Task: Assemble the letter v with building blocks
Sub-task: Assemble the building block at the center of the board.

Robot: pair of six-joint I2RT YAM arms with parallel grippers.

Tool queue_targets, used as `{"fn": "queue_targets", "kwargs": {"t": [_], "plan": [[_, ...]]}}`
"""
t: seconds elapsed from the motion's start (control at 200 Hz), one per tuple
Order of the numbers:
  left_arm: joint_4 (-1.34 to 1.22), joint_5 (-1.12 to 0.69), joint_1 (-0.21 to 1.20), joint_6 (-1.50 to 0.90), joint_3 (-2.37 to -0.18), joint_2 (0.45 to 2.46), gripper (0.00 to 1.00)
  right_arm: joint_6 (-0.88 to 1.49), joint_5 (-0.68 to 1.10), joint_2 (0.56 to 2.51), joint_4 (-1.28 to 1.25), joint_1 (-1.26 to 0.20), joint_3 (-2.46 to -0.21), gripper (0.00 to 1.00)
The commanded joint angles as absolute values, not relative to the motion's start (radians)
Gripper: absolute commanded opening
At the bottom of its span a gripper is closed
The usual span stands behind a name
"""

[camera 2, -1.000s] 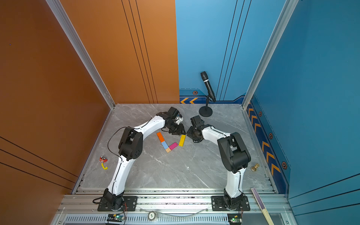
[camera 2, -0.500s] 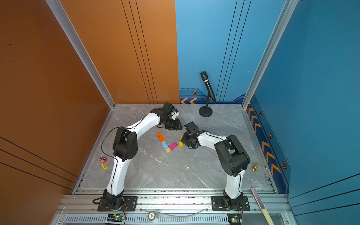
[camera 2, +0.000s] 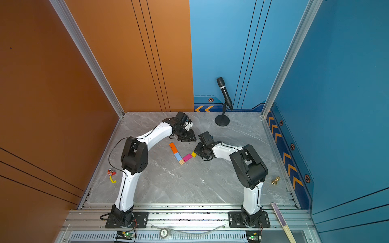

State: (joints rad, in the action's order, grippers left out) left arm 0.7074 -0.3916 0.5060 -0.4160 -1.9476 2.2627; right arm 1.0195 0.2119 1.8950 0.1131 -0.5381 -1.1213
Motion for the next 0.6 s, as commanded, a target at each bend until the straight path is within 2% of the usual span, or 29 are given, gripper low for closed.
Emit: {"fn": "queue_targets", "kwargs": {"t": [0.0,0.596], "plan": [[0.722,-0.374,0.512,-0.42,-1.933,2.223,0.43,1.032,0.219,1.935,0.119,-0.548,-1.134,0.0],[0.723,-0.374,0.515,-0.417,-1.923,2.221,0.43,1.029,0.211,1.91,0.142,-0.544,-1.153,0.0]]}}
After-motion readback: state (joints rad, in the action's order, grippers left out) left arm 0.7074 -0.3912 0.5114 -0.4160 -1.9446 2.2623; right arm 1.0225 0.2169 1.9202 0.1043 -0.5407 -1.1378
